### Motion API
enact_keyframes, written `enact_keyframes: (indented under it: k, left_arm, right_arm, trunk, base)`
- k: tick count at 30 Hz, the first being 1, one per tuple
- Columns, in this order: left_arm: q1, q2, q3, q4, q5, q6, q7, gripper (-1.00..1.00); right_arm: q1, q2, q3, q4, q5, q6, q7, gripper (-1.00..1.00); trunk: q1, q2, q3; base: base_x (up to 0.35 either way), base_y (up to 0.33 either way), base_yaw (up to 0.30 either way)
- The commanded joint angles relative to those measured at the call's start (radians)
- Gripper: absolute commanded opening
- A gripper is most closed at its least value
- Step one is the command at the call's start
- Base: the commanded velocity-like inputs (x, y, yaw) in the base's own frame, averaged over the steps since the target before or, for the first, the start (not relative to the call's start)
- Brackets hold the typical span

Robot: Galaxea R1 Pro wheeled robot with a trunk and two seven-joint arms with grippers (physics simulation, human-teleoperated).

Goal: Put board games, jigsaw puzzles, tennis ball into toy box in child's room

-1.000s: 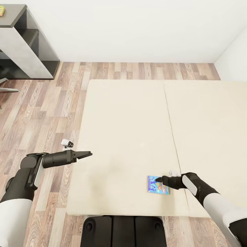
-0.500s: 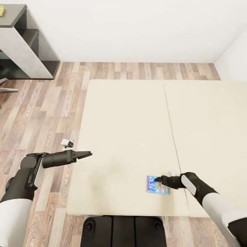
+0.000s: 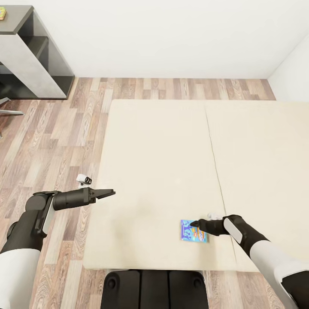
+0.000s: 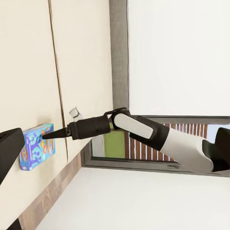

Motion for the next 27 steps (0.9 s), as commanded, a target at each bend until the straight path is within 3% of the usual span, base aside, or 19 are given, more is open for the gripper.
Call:
enact_keyframes:
  k: [1, 27]
  left_arm:
    - [0.000, 0.000, 0.000, 0.000, -0.001, 0.011, -0.004, 1.00]
    - [0.000, 0.000, -0.001, 0.000, -0.001, 0.011, -0.004, 1.00]
  right_arm:
    - [-0.001, 0.000, 0.004, -0.001, 0.002, 0.003, 0.003, 1.00]
    - [-0.002, 0.018, 0.005, 0.001, 0.003, 0.011, 0.001, 1.00]
  trunk:
    - [0.001, -0.002, -0.001]
    - [0.001, -0.002, -0.001]
  base:
    - [0.000, 0.000, 0.000]
    - [0.000, 0.000, 0.000]
